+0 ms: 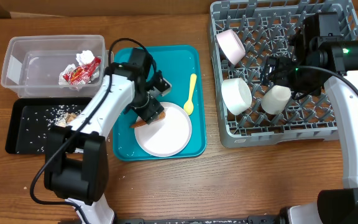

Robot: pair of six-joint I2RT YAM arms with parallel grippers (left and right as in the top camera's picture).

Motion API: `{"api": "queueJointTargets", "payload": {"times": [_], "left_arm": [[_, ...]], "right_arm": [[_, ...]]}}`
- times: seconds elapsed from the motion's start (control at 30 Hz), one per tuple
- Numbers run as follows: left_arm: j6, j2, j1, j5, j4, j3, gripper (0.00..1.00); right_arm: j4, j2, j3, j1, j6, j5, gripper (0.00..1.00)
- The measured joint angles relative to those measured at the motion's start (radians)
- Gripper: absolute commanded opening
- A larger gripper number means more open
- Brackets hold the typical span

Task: Sort waste into correct bins and load items into the dishwasher
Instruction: 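Grasp the sausage on the white plate with the left gripper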

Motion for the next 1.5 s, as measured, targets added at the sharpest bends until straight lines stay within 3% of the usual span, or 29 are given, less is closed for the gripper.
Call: {"api": "queueJointTargets", "payload": {"times": [0.3,0.43,0.6,0.77,0.9,1.0,1.27,1.5], "left_arm": [[0.023,-0.001,-0.029,0.01,0.167,-0.145,0.7],[0.023,-0.001,-0.029,0.01,0.219,-0.195,0.6],[0.006,-0.001,-0.03,0.013,0.255,-0.217,0.34],[-0.037,-0.001,-0.03,0.018,0.261,-0.217,0.22],[-0.084,-0.001,-0.03,0.018,0.163,-0.173,0.13],[-0.124,-0.001,-0.03,0.016,0.008,-0.051,0.07],[-0.269,-0.01,-0.029,-0.072,-0.379,0.394,0.09],[-0.419,-0.072,0.072,-0.168,-0.483,0.457,0.09]], "right_arm": [[-0.013,0.0,0.0,0.0,0.0,0.0,1.0],[-0.013,0.0,0.0,0.0,0.001,0.0,1.0],[-0.013,0.0,0.0,0.0,0.0,0.0,1.0],[-0.013,0.0,0.0,0.0,0.001,0.0,1.0],[-0.012,0.0,0.0,0.0,0.001,0.0,1.0],[-0.013,0.0,0.0,0.0,0.0,0.0,1.0],[-0.014,0.0,0.0,0.0,0.0,0.0,1.0],[-0.017,0.0,0.0,0.0,0.0,0.0,1.0]]}}
